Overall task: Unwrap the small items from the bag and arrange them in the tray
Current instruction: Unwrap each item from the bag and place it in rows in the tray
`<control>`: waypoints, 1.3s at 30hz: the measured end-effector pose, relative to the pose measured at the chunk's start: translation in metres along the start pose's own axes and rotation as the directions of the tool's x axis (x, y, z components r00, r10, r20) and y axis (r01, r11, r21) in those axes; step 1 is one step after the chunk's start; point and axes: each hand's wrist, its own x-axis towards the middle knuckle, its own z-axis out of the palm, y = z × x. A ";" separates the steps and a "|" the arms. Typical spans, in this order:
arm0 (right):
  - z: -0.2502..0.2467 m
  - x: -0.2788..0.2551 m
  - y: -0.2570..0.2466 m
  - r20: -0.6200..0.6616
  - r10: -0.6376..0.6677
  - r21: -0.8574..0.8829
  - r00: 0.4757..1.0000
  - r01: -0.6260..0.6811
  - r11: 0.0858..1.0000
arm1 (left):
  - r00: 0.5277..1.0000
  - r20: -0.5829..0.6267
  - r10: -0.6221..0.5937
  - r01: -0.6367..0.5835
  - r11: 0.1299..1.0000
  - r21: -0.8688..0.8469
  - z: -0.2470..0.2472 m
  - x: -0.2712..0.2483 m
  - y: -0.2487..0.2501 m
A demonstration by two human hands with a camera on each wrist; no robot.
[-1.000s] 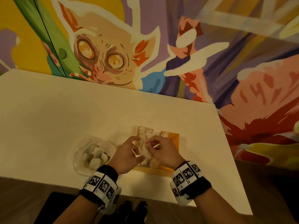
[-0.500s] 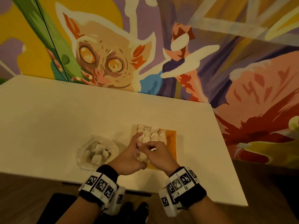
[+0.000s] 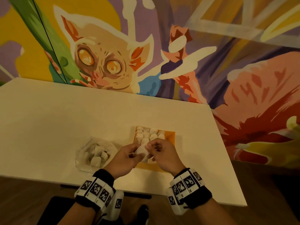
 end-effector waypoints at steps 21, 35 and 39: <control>-0.007 0.007 0.003 -0.089 -0.077 -0.128 0.993 0.065 0.990 | 0.928 -0.149 0.342 -0.192 0.780 0.595 -0.007 0.018 0.017; -0.013 0.011 0.003 -0.074 -0.090 -0.065 0.993 0.085 0.994 | 0.975 -0.070 0.209 -0.125 0.785 0.607 -0.015 0.028 0.020; -0.013 0.015 0.008 -0.060 -0.104 -0.069 0.993 0.100 0.993 | 0.974 -0.021 0.224 -0.173 0.804 0.569 -0.015 0.027 0.032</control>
